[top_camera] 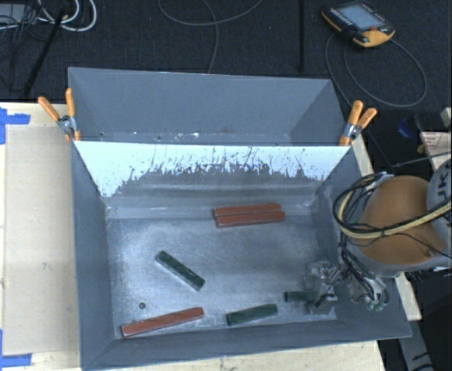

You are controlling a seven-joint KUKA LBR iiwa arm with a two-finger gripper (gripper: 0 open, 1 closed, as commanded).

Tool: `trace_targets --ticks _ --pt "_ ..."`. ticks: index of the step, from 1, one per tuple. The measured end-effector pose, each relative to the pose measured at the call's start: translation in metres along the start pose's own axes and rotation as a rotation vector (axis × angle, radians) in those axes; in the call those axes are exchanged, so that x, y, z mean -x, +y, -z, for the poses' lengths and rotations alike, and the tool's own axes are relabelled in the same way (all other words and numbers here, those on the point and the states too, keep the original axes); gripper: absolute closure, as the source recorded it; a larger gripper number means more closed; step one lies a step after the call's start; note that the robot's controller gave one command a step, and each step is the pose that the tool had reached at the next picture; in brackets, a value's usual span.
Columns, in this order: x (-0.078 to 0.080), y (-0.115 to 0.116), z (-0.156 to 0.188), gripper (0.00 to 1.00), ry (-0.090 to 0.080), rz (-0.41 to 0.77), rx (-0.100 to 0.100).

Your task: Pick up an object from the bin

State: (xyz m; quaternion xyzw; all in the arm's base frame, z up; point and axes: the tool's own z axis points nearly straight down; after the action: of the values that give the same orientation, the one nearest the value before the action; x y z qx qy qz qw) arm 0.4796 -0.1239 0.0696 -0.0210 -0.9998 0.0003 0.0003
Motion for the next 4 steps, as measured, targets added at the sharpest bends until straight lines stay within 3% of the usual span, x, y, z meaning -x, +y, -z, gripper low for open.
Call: trace_targets --ticks 1,3,4 --pt "0.0 0.0 0.0 1.0 0.0 0.0 0.0" --pt "0.007 0.015 0.001 1.0 -0.001 0.127 0.001" --pt "0.009 -0.001 0.005 1.0 0.0 0.336 0.002"
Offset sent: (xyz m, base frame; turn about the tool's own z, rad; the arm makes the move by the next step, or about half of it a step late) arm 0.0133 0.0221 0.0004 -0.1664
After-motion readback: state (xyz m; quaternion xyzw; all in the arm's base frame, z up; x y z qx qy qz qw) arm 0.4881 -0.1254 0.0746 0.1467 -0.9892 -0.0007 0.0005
